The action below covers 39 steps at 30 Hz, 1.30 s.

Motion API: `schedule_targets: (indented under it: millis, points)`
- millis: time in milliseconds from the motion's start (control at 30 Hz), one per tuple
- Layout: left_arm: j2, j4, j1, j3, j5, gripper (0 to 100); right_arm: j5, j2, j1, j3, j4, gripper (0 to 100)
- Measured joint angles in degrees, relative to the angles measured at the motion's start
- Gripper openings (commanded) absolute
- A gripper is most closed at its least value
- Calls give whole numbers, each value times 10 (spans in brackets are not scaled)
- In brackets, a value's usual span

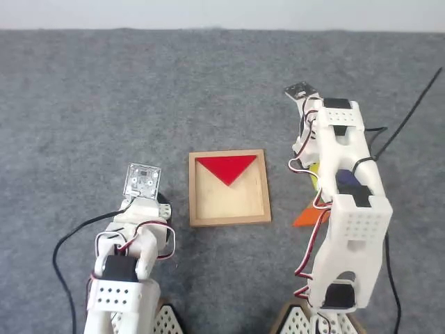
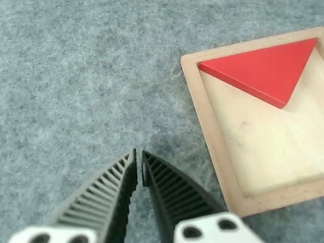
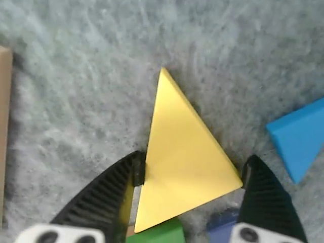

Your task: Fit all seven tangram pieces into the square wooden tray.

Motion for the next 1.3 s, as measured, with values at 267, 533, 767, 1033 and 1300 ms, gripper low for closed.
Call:
schedule_targets:
  millis: [267, 533, 767, 1033, 1300]
  points:
    - [0, 0, 0, 0, 0, 14, -55, 0, -5, 5, 1, 333]
    - [0, 0, 0, 0, 0, 14, -89, 0, -5, 5, 1, 266]
    - [0, 0, 0, 0, 0, 14, -99, 7, 0, -8, 18, 217]
    - [0, 0, 0, 0, 0, 14, -101, 8, 1, -12, 20, 217]
    - [0, 0, 0, 0, 0, 14, -101, -62, -2, 60, 16, 216]
